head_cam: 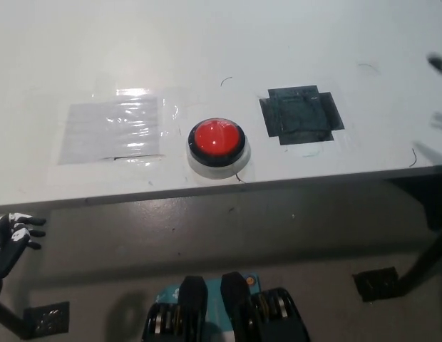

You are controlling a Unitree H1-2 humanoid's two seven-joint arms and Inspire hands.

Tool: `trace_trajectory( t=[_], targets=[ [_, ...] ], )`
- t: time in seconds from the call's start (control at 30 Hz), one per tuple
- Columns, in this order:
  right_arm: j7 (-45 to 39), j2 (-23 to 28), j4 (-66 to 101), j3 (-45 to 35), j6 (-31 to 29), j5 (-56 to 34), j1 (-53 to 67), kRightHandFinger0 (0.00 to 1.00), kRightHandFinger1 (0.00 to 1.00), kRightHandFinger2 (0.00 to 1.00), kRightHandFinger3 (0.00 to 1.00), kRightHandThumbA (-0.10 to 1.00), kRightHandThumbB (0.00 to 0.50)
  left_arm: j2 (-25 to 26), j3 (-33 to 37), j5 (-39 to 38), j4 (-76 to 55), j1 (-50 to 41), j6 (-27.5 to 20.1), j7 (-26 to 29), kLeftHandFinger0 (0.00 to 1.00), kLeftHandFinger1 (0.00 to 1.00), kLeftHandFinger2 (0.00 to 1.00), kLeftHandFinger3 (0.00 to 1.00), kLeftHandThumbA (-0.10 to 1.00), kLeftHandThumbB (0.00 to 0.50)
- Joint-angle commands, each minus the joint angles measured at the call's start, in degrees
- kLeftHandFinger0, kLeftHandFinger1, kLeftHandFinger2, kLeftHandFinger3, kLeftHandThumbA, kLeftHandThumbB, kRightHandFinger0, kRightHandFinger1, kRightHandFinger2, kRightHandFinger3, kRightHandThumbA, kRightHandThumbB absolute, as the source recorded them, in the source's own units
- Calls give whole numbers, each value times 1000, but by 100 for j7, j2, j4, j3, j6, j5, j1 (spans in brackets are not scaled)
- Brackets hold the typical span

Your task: The robot uses its right hand to make a fist and press the red button kept in the middle of the desk

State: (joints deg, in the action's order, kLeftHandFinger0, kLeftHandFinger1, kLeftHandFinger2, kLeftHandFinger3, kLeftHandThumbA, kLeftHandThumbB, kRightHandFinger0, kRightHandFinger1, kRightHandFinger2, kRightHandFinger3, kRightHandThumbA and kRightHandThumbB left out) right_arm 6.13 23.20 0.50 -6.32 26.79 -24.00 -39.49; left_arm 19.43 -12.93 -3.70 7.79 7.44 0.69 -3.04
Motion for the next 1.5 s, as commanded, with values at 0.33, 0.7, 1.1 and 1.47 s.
trace_trajectory(
  t=[0.33,0.7,1.1,1.47],
  targets=[
    [-38,-915,-1423,699,-55,719,-2687,0,0,2,41,938,277,153,-24,-62,2,87,-320,-106,490,516,585,623,492,0],
    [-18,-2052,-2077,751,-281,1052,-2886,0,0,267,267,851,181,137,-5,-73,-23,174,-234,-133,442,477,544,604,521,5],
    [-337,-2817,-2855,839,-1246,1158,-2294,0,0,240,290,864,112,160,40,-56,-55,330,-182,-148,478,510,574,618,532,21],
    [-550,-3026,-3449,788,-1741,1215,-1648,0,0,217,289,825,72,137,53,-34,-58,388,-108,-132,528,555,619,635,566,35]
  ],
)
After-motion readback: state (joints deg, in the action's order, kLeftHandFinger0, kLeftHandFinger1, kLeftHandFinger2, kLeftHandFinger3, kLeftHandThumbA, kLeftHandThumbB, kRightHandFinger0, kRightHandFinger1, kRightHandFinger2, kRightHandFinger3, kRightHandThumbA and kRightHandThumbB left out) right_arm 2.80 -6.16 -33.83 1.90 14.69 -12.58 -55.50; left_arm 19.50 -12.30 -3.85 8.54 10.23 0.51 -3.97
